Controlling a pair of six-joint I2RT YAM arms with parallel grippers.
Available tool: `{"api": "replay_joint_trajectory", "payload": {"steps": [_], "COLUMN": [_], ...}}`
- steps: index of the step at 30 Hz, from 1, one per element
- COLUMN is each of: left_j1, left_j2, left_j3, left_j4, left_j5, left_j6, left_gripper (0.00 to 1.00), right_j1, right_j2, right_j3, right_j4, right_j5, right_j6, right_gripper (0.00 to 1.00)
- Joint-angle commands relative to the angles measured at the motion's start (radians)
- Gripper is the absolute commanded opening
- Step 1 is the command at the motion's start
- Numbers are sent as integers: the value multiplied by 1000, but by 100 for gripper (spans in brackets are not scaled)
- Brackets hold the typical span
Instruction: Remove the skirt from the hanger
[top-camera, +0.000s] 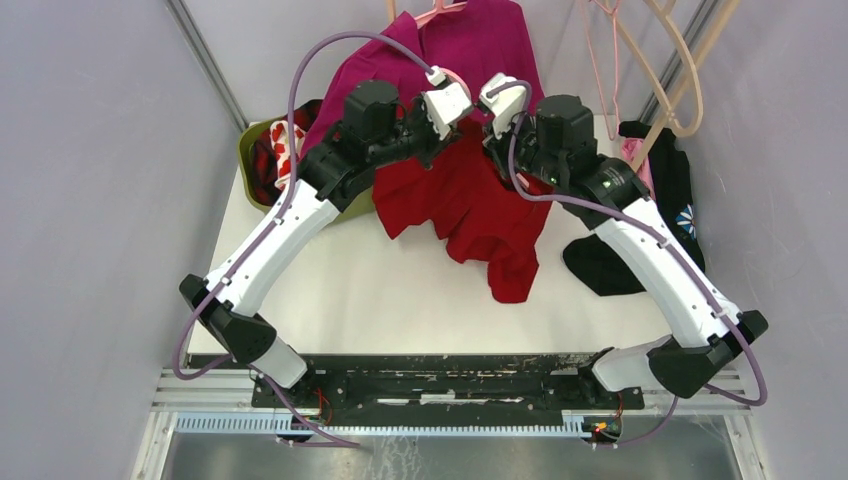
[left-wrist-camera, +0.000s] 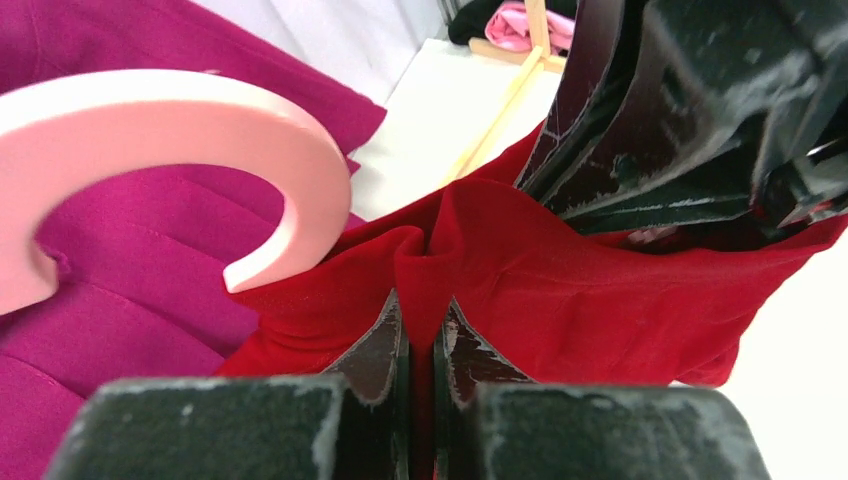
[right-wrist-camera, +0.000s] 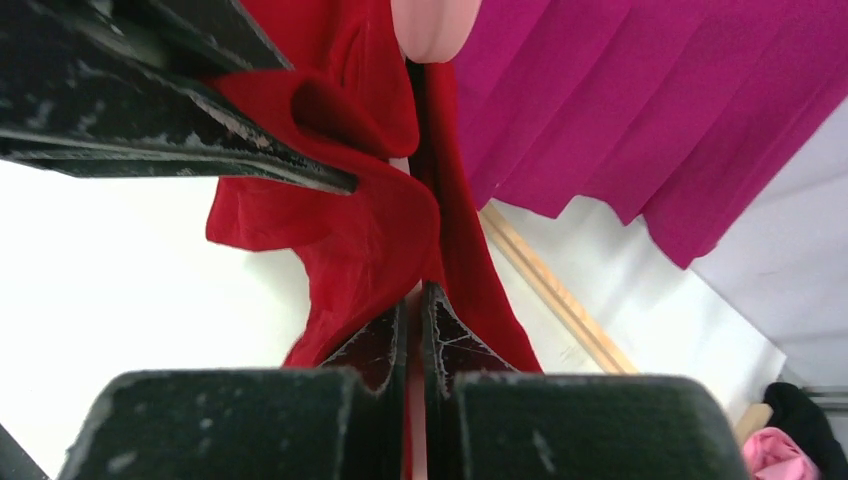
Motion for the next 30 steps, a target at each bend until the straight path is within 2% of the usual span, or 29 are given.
{"api": "replay_joint_trajectory", "payload": {"steps": [1, 6, 13, 17, 19, 21, 26, 30], "left_j1": [-83, -104, -163, -190, -194, -197, -197, -197], "left_j2": [-40, -13, 63, 61, 49, 45, 17, 20], "left_j3": [-16, -5, 130, 120, 94, 77, 6, -19], "left_j4": [29, 80, 64, 43, 43, 43, 38, 45], "left_j5": [159, 202, 202, 186, 175, 168, 130, 123], "left_j6": [-79, -137, -173, -167, -166, -166, -149, -141], "left_gripper": [3, 3, 3, 3, 3, 3, 3, 3], "right_j1": [6, 6, 7, 5, 5, 1, -1, -1], "right_j2": [-46, -37, 51, 68, 73, 106, 75, 32], "right_j3": [166, 142, -9, 3, -11, 81, 209, 238], "right_j4": [252, 350, 627, 662, 732, 672, 571, 515], "right_j5": [54, 118, 132, 192, 216, 235, 245, 274], "right_j6": [-16, -13, 134, 112, 59, 1, 13, 41], "right_gripper": [1, 1, 1, 1, 1, 1, 1, 1]}}
